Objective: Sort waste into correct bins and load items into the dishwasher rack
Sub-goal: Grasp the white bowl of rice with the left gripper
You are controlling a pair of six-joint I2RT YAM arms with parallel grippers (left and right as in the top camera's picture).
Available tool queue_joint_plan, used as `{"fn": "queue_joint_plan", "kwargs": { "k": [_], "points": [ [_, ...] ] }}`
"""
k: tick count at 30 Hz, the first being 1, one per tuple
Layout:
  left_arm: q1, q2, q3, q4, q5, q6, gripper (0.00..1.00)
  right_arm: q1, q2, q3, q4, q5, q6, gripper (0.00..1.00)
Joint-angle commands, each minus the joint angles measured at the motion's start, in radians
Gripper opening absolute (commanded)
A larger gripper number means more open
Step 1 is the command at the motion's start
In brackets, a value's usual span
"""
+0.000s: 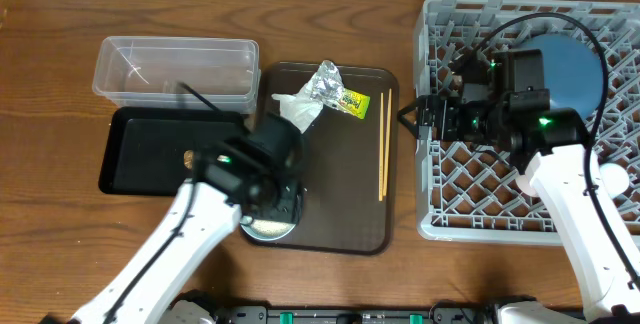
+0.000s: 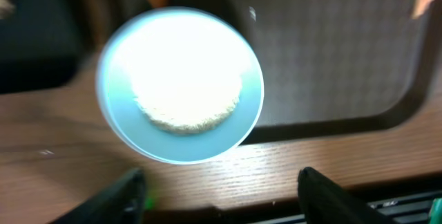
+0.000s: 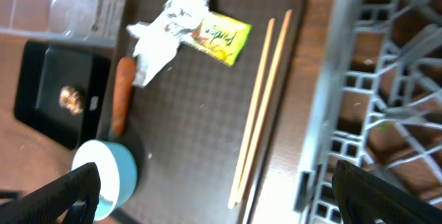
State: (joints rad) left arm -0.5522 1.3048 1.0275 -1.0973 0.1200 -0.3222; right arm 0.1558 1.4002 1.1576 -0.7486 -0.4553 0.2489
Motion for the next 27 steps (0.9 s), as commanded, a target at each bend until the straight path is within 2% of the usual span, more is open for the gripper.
{"fn": "queue_joint_plan", "kwargs": {
  "k": [1,7,11,15,19,20,27],
  "points": [
    [-0.060,0.041,-0.085,0.050,0.030,-0.008,0.65,0.014,-0.002,0.010,-0.002,-0.015,0.021,0.99],
    [-0.137,0.113,-0.168,0.194,0.026,0.014,0.44,0.014,-0.002,0.010,0.015,-0.012,0.021,0.99],
    [-0.148,0.201,-0.190,0.255,0.022,0.015,0.45,0.014,-0.002,0.010,0.015,-0.012,0.020,0.99],
    [-0.148,0.289,-0.190,0.319,0.006,0.015,0.38,0.014,-0.002,0.010,0.015,-0.012,0.021,0.99],
    [-0.148,0.331,-0.190,0.349,0.007,0.014,0.19,0.014,-0.002,0.010,0.012,-0.012,0.021,0.99],
    [-0.148,0.335,-0.190,0.349,0.007,0.014,0.08,0.014,-0.002,0.010,0.012,-0.012,0.021,0.99],
    [-0.148,0.309,-0.159,0.290,0.057,0.041,0.06,0.014,-0.002,0.010,0.013,-0.012,0.021,0.99]
  ]
}}
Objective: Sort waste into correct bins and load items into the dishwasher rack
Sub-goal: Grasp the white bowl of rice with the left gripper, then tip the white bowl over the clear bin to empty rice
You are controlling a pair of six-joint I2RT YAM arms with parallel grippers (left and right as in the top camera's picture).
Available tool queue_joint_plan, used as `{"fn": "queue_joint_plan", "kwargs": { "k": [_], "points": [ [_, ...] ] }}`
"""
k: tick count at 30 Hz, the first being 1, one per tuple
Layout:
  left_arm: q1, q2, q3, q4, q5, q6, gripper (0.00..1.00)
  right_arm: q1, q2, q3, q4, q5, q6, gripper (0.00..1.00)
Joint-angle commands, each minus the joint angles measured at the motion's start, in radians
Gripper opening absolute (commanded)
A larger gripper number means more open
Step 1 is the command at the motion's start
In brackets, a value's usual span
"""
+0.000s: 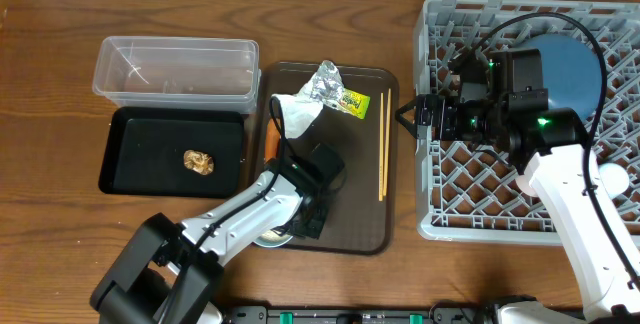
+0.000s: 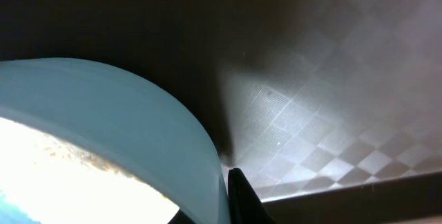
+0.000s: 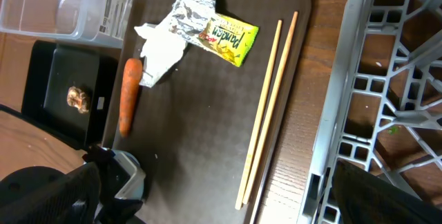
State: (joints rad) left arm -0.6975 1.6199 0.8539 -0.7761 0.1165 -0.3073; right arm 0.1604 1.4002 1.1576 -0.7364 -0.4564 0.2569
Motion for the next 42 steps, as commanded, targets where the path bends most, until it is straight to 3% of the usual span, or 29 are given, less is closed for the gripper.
{"fn": "queue_joint_plan", "kwargs": {
  "k": [1,9,16,21,30,39,42],
  "points": [
    [-0.002,-0.018,0.026,-0.048,0.060,0.027,0.06,0.010,-0.002,0.010,0.002,-0.011,0.013,0.99],
    [0.087,-0.239,0.108,-0.139,0.063,0.052,0.06,0.010,-0.002,0.010,0.000,-0.011,0.012,0.99],
    [0.311,-0.468,0.108,-0.111,0.138,0.074,0.07,0.010,-0.002,0.010,0.000,-0.011,0.013,0.99],
    [0.553,-0.497,0.099,-0.027,0.361,0.192,0.06,0.010,-0.002,0.010,0.000,-0.011,0.013,0.99],
    [0.945,-0.333,0.018,0.157,0.911,0.338,0.07,0.010,-0.002,0.010,-0.003,-0.011,0.020,0.99],
    [1.181,-0.102,0.015,0.223,1.444,0.659,0.07,0.010,-0.002,0.010,-0.009,-0.011,0.020,0.99],
    [1.208,-0.028,0.011,0.204,1.455,0.700,0.06,0.010,-0.002,0.010,-0.013,-0.011,0.020,0.99]
  ]
}}
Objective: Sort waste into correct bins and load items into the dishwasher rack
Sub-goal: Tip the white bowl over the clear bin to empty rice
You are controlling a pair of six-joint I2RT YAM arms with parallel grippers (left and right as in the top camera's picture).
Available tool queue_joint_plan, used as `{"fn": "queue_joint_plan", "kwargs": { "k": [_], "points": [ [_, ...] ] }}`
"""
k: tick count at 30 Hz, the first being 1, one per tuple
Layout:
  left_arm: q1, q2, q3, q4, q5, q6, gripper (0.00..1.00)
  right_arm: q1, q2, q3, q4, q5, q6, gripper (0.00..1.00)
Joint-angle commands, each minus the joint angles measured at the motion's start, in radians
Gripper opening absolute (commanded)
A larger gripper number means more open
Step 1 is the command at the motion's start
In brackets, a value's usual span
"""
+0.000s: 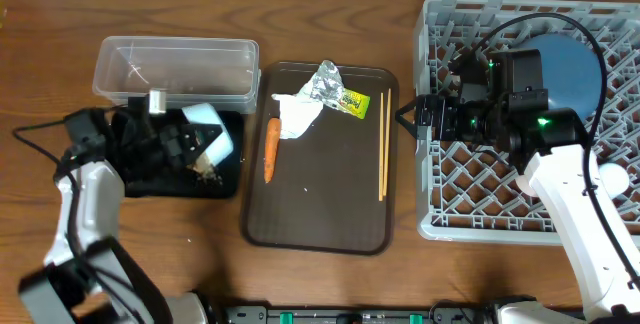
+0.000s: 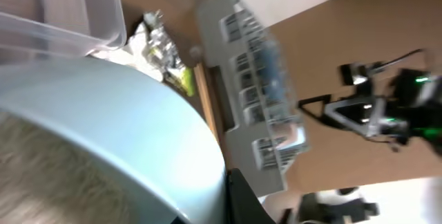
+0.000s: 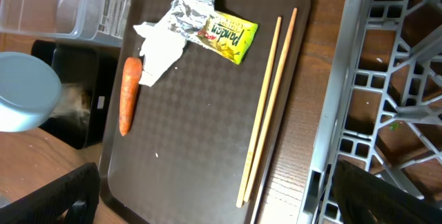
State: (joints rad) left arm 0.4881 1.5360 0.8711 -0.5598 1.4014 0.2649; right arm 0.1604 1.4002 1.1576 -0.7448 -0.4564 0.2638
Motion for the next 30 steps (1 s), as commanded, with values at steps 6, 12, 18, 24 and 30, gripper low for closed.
{"fn": "queue_joint_plan", "kwargs": {
  "k": [6,12,18,24,30],
  "points": [
    [0.035,0.102,-0.038,-0.033,0.171,0.195,0.06,0.010,-0.002,0.010,-0.011,-0.011,0.013,0.99],
    [0.044,0.102,-0.039,-0.033,0.171,0.195,0.06,0.010,-0.002,0.010,-0.010,-0.011,0.013,0.99],
    [0.052,0.102,-0.039,-0.033,0.171,0.195,0.06,0.010,-0.002,0.010,-0.010,-0.011,0.013,0.99],
    [0.052,0.103,-0.039,-0.001,0.132,0.234,0.06,0.010,-0.002,0.010,-0.009,-0.011,0.013,0.99],
    [0.051,0.101,-0.045,0.015,0.031,0.198,0.06,0.010,-0.002,0.010,-0.010,-0.011,0.013,0.99]
  ]
}}
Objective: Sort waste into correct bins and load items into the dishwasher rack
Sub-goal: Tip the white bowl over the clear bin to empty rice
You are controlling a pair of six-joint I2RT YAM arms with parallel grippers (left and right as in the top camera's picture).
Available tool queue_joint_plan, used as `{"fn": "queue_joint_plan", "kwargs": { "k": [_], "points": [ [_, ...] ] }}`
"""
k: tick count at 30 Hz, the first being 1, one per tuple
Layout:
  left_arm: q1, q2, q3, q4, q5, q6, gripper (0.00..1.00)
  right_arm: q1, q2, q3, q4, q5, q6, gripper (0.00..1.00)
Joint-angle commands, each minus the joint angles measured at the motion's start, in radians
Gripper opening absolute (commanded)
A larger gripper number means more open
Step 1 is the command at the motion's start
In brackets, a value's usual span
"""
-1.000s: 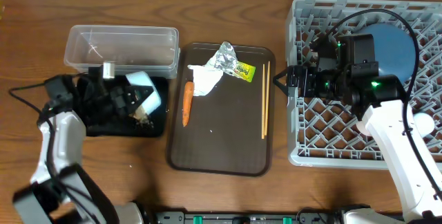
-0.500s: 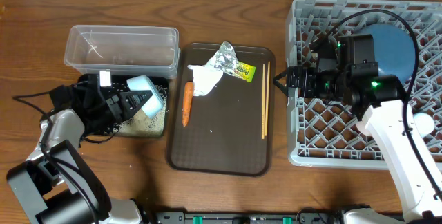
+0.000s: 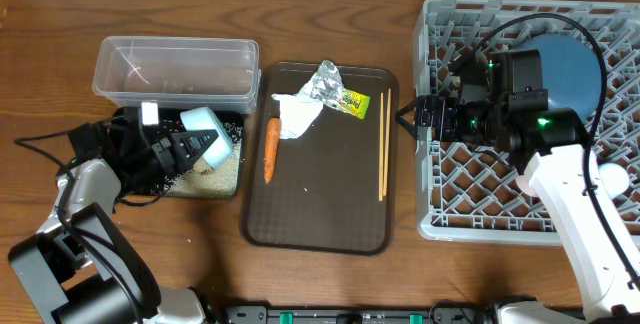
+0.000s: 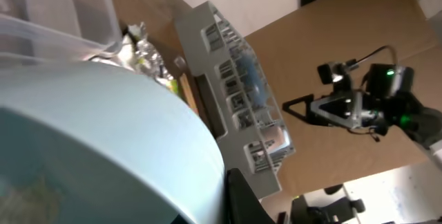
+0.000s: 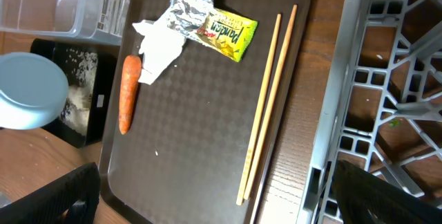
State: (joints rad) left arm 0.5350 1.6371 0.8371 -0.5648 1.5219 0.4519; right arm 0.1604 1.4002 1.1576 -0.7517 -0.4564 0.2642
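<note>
My left gripper [image 3: 192, 140] is shut on the rim of a light blue bowl [image 3: 203, 122], held tipped on its side over the black bin [image 3: 130, 179]. White rice [image 3: 222, 169] lies in the bin's right end. In the left wrist view the bowl [image 4: 103, 148] fills the frame beside one dark finger [image 4: 242, 196]. A carrot [image 3: 268, 149], a white napkin [image 3: 298, 114], crumpled foil [image 3: 325, 82], a yellow packet [image 3: 352, 102] and chopsticks [image 3: 382, 144] lie on the brown tray [image 3: 320, 224]. My right gripper [image 3: 408, 116] hangs open at the rack's left edge.
A clear plastic container [image 3: 175, 69] stands behind the black bin. The grey dish rack [image 3: 480, 204] at the right holds a blue plate [image 3: 580, 69]. The right wrist view shows the bowl [image 5: 31, 89], the carrot [image 5: 128, 103] and the chopsticks [image 5: 266, 113].
Rice now lies in the right end of the black bin, under the tipped bowl. The bowl has shifted slightly. The right arm has not moved.
My left gripper was open above a bowl of rice on the tray's front left corner. Then it was shut on the bowl's rim there. Then it held the bowl tipped over the black bin, and now the rice is in the bin.
</note>
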Motion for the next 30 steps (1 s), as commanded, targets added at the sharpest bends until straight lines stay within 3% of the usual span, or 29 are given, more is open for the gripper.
{"fn": "queue_joint_plan", "kwargs": {
  "k": [1,4,6,8,10,11,12,13,15,17,18,19,21,25,27,29,30],
  "points": [
    [0.011,0.000,-0.011,0.030,-0.072,-0.027,0.06,0.010,-0.002,0.010,-0.001,-0.011,0.015,0.99],
    [0.023,0.002,-0.011,0.082,-0.061,-0.047,0.06,0.010,-0.002,0.010,-0.003,-0.011,0.029,0.99],
    [0.032,0.002,-0.011,0.147,-0.063,-0.176,0.06,0.010,-0.002,0.010,-0.002,-0.012,0.039,0.99],
    [0.031,0.001,-0.011,0.160,0.036,-0.172,0.06,0.010,-0.002,0.010,-0.003,-0.012,0.039,0.99],
    [0.033,0.002,-0.010,0.172,-0.074,-0.157,0.06,0.010,-0.002,0.010,-0.005,-0.012,0.039,0.99],
    [0.037,0.002,-0.010,0.198,-0.116,-0.239,0.06,0.010,-0.002,0.010,-0.005,-0.012,0.039,0.99],
    [0.040,0.003,-0.011,0.233,-0.056,-0.317,0.06,0.010,-0.002,0.010,-0.005,-0.019,0.039,0.99],
    [0.038,0.003,-0.011,0.256,0.054,-0.304,0.06,0.010,-0.002,0.010,-0.005,-0.023,0.039,0.99],
    [0.024,-0.003,-0.010,0.261,-0.018,-0.290,0.06,0.010,-0.002,0.010,-0.015,-0.021,0.038,0.99],
    [0.025,-0.003,-0.010,0.265,-0.113,-0.357,0.06,0.010,-0.002,0.010,-0.015,-0.022,0.039,0.99],
    [0.024,-0.003,-0.010,0.267,-0.025,-0.362,0.06,0.010,-0.002,0.010,-0.015,-0.023,0.039,0.99],
    [0.019,-0.003,-0.011,0.266,0.052,-0.295,0.06,0.010,-0.002,0.010,-0.017,-0.023,0.039,0.99],
    [0.006,-0.004,-0.018,0.248,0.014,-0.224,0.06,0.010,-0.002,0.010,-0.024,-0.017,0.037,0.99],
    [0.003,0.003,-0.018,0.248,-0.034,-0.244,0.06,0.010,-0.002,0.010,-0.027,-0.018,0.038,0.99],
    [0.010,0.003,-0.018,0.259,-0.108,-0.321,0.06,0.010,-0.002,0.010,-0.027,-0.018,0.038,0.99],
    [0.009,0.003,-0.018,0.276,0.052,-0.322,0.06,0.010,-0.002,0.010,-0.027,-0.018,0.036,0.99],
    [-0.002,-0.003,-0.019,0.263,0.046,-0.293,0.06,0.010,-0.002,0.010,-0.028,-0.018,0.034,0.99]
  ]
}}
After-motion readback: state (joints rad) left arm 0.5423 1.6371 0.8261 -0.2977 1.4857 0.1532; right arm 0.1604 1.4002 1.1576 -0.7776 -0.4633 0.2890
